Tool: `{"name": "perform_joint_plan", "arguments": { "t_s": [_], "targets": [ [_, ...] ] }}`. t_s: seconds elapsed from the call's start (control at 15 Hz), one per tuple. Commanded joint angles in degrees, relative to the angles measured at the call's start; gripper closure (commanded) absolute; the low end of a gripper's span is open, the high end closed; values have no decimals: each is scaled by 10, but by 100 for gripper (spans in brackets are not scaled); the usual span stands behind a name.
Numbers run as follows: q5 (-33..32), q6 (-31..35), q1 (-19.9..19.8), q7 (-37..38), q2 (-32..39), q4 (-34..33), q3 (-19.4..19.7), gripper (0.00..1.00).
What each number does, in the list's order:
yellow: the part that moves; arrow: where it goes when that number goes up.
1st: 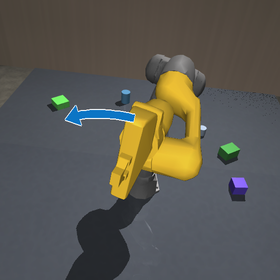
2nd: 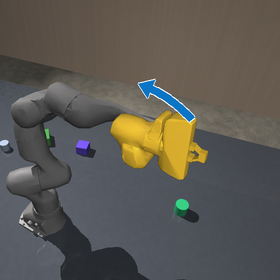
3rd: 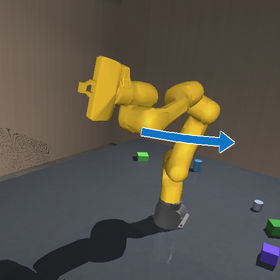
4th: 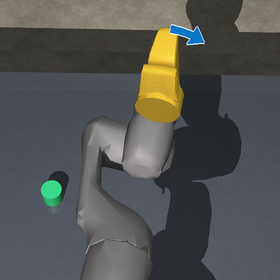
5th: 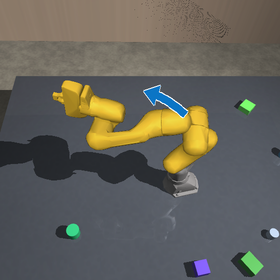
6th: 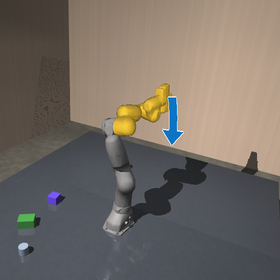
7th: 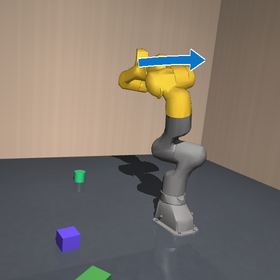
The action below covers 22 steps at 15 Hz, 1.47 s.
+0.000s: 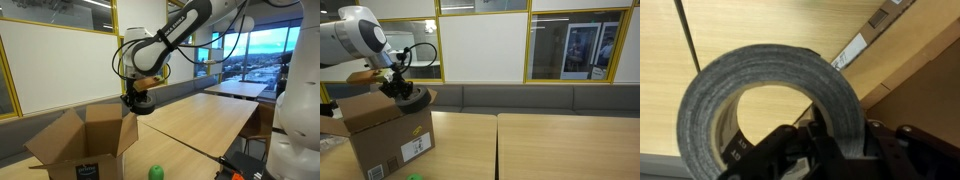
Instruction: Pick up the objects from the table and put them in the box.
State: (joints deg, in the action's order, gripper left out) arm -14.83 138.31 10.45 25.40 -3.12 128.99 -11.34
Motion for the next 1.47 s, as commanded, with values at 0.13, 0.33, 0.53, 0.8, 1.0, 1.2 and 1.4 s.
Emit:
{"name": "perform_joint_plan", "arguments": {
  "t_s": [0.13, 0.33, 0.53, 0.8, 1.0, 1.2, 1.4],
  "targets": [
    [-20, 5, 27, 18, 81, -111, -27, 81],
    [-13, 27, 51, 11, 117, -145, -28, 81],
    [8, 71, 71, 0, 148, -161, -27, 81],
    [66, 153, 79, -26, 177, -151, -31, 81],
    [164, 199, 65, -82, 199, -132, -52, 81],
    [248, 211, 51, -140, 227, -122, -73, 81],
    [301, 204, 36, -181, 241, -106, -86, 81]
  ]
}}
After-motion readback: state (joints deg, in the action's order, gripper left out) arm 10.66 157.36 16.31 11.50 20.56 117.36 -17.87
